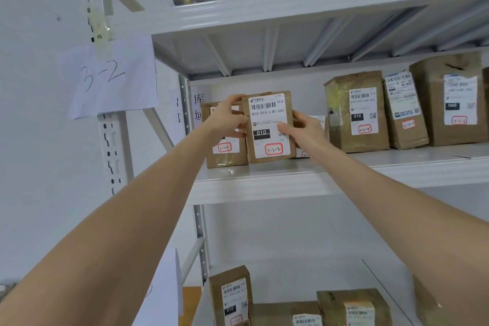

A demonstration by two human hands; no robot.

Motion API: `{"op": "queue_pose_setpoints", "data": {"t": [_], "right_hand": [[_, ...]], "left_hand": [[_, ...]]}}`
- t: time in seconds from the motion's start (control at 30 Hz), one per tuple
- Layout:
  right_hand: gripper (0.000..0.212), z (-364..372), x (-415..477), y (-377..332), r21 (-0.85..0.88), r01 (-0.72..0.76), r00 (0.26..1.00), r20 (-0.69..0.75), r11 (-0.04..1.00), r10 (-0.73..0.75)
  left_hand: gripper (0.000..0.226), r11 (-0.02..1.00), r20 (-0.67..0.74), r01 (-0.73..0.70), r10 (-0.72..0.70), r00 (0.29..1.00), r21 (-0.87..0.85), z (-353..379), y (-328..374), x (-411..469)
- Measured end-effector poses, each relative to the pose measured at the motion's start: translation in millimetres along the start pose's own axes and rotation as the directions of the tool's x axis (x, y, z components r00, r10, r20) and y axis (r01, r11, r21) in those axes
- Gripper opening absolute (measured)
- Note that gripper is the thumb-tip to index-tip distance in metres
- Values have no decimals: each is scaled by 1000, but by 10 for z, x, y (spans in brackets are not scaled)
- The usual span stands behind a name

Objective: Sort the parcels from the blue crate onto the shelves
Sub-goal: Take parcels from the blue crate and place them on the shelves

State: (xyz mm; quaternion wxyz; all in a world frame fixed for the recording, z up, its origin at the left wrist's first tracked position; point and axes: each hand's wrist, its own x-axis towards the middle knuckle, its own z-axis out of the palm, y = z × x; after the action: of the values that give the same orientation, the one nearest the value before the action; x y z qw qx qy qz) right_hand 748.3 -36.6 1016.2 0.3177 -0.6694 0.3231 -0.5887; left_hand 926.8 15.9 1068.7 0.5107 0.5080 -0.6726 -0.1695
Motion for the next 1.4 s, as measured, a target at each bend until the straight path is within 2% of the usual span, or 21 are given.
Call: {"op": "queue_pose_setpoints", "data": {"t": [0.13,0.23,0.3,0.37,0.43,0.5,0.57,0.63,0.73,0.83,1.0,1.23,1.4], "right_hand": [[43,-26,-36,136,-72,-46,998,38,996,49],[42,-22,-39,181,-110,-35,998,39,993,40],[43,-23,-43,180,-160,-28,998,49,987,36],[43,-32,-51,184,-232,0,998,59,973,14],[44,-44,-78,186,-329,40,998,59,944,-22],[44,-49,-104,195,-431,76,997,53,899,-59],[47,-47,-134,210,-534,99,995,35,839,-95],[58,-41,-174,225,-621,125,989,18,774,-145],[75,-64,-230,221,-773,167,978,49,612,-205],[69,-72,-275,216,-834,183,972,74,521,-223],[45,-37,-279,219,-850,145,975,35,506,-219],[14,-36,-147,256,-751,6,991,-84,660,-104],[12,-28,-75,240,-798,4,991,-76,603,-106]], "left_hand": [[60,996,10,40,-41,999,84,85,-129,17],[60,966,-58,-40,57,997,254,150,-164,75],[66,883,-84,-104,160,983,459,186,-148,122],[74,742,-43,-166,254,966,650,223,-97,147],[78,592,26,-213,308,951,777,267,-31,162],[76,491,71,-224,311,948,842,325,20,169],[73,445,77,-218,313,947,868,380,46,181],[71,413,92,-227,323,942,882,418,72,184],[71,400,114,-246,325,939,883,437,108,185],[68,399,100,-231,323,941,887,433,114,190],[66,402,74,-214,337,939,890,459,78,219],[65,384,56,-190,334,941,904,469,36,269],[67,359,55,-178,328,943,916,460,17,298]]}}
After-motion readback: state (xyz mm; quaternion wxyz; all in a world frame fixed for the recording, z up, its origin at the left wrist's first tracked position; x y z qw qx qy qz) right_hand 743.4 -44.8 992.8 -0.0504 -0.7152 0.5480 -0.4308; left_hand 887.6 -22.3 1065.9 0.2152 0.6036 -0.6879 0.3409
